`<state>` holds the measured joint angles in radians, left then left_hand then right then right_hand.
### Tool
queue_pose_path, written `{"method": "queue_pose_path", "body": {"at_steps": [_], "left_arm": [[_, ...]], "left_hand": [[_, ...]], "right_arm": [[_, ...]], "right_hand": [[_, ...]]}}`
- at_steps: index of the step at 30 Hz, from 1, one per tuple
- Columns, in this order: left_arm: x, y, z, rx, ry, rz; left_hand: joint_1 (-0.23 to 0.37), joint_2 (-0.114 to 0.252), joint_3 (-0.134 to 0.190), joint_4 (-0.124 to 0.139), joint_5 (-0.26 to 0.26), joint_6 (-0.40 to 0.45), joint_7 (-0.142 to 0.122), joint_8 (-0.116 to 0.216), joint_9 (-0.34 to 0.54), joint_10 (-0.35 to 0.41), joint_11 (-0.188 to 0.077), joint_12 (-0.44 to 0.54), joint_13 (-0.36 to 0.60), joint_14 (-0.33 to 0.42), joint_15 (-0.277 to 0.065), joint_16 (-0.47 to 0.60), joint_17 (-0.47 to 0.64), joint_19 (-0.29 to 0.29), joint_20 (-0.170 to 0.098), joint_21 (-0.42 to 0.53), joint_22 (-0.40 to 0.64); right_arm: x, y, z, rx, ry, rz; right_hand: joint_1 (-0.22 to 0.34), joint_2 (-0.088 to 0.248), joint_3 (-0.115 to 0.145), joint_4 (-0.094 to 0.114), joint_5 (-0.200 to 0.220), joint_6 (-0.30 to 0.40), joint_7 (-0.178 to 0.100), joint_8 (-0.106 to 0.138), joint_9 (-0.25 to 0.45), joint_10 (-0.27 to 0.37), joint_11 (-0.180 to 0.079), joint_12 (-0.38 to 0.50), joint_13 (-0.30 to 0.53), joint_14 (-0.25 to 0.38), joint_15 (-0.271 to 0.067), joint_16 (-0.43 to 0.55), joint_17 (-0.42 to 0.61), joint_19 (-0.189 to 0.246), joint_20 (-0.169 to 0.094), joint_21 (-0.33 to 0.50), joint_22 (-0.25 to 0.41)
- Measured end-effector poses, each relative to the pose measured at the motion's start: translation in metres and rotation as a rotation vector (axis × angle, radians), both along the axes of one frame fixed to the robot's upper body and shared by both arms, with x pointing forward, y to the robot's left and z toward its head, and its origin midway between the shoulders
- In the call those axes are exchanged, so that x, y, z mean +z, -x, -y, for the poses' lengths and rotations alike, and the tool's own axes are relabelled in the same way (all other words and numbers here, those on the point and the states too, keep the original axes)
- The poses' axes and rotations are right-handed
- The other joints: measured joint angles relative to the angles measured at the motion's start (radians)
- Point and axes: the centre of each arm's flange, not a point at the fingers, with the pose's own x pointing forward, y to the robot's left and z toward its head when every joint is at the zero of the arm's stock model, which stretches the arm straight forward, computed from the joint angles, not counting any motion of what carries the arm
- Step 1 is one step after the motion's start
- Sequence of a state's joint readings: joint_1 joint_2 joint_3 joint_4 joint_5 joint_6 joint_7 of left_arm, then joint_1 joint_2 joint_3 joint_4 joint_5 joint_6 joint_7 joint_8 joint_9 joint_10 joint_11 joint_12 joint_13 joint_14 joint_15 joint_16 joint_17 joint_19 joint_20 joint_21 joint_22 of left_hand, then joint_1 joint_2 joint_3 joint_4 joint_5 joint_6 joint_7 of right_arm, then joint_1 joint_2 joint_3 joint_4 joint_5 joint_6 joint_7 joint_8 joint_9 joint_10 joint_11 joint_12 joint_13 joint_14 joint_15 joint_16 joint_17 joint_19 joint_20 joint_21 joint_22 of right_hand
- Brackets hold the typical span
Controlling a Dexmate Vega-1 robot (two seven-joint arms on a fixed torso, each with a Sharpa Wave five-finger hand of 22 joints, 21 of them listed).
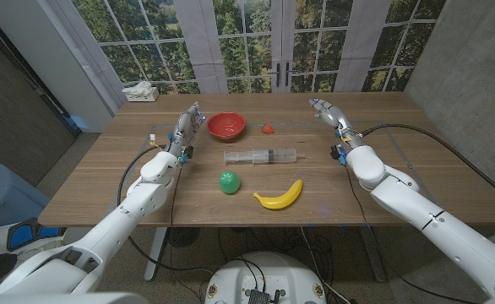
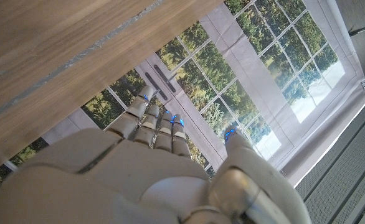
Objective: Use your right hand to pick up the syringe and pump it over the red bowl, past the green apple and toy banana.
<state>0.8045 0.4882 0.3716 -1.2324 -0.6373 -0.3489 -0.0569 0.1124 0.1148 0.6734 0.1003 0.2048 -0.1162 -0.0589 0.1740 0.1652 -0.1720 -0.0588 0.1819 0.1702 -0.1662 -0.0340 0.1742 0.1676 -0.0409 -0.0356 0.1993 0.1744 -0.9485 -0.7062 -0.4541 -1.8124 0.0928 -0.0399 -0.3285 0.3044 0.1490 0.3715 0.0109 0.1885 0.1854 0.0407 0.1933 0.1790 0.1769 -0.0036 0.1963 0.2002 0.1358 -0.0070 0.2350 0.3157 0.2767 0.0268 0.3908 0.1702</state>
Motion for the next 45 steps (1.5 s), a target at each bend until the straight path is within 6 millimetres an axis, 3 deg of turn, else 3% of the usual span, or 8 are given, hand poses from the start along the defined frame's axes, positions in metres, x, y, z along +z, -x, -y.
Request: {"method": "queue_pose_path", "body": {"at_steps": [23, 26, 37, 45], "left_arm": [[-0.001, 0.001, -0.002, -0.001, 0.003, 0.008], [-0.001, 0.002, -0.002, -0.002, 0.004, 0.009], [-0.001, 0.005, -0.002, -0.003, 0.005, 0.016], [-0.001, 0.006, -0.002, -0.004, 0.007, 0.017]], "left_hand": [[0.0, 0.0, 0.0, 0.0, 0.0, -0.005, 0.005, 0.0, 0.0, 0.0, 0.0, 0.0, 0.0, 0.0, 0.0, 0.0, 0.003, -0.004, -0.004, 0.0, 0.0], [0.0, 0.0, 0.0, 0.0, 0.0, -0.005, 0.005, 0.0, 0.0, 0.0, 0.0, 0.0, 0.0, 0.0, 0.0, 0.0, 0.003, -0.004, -0.004, 0.0, 0.0], [0.0, 0.0, 0.004, 0.004, 0.006, -0.005, 0.005, 0.0, 0.0, 0.0, 0.0, 0.0, 0.0, 0.0, 0.0, 0.0, 0.002, -0.004, -0.004, 0.0, 0.0], [0.0, 0.0, 0.004, 0.004, 0.007, -0.005, 0.005, 0.0, 0.0, 0.0, 0.0, 0.0, 0.0, 0.0, 0.0, 0.0, 0.002, -0.004, -0.004, 0.0, 0.0]], "right_arm": [[0.005, 0.018, -0.023, -0.081, 0.185, 0.023], [0.005, 0.018, -0.024, -0.091, 0.203, 0.024], [0.008, 0.029, -0.038, -0.125, 0.305, 0.047], [0.009, 0.036, -0.046, -0.155, 0.371, 0.064]], "right_hand": [[0.011, 0.01, 0.005, -0.017, -0.004, 0.0, 0.0, 0.0, 0.0, 0.0, 0.0, 0.0, 0.0, -0.009, -0.009, 0.0, 0.0, 0.0, 0.0, -0.013, 0.0], [0.022, -0.001, 0.01, -0.029, -0.004, -0.011, -0.011, 0.0, 0.0, 0.004, -0.004, 0.0, 0.0, -0.009, -0.009, 0.0, 0.0, 0.0, 0.0, -0.015, 0.0], [0.035, -0.003, 0.014, -0.045, -0.004, -0.011, -0.011, 0.0, 0.0, 0.005, -0.005, 0.0, 0.0, -0.013, -0.013, 0.0, -0.005, 0.0, 0.0, -0.021, 0.0], [0.066, -0.005, 0.027, -0.084, -0.004, -0.02, -0.002, 0.0, 0.0, 0.005, -0.005, 0.0, 0.0, -0.016, -0.016, 0.0, -0.014, 0.007, 0.007, -0.025, 0.0]]}}
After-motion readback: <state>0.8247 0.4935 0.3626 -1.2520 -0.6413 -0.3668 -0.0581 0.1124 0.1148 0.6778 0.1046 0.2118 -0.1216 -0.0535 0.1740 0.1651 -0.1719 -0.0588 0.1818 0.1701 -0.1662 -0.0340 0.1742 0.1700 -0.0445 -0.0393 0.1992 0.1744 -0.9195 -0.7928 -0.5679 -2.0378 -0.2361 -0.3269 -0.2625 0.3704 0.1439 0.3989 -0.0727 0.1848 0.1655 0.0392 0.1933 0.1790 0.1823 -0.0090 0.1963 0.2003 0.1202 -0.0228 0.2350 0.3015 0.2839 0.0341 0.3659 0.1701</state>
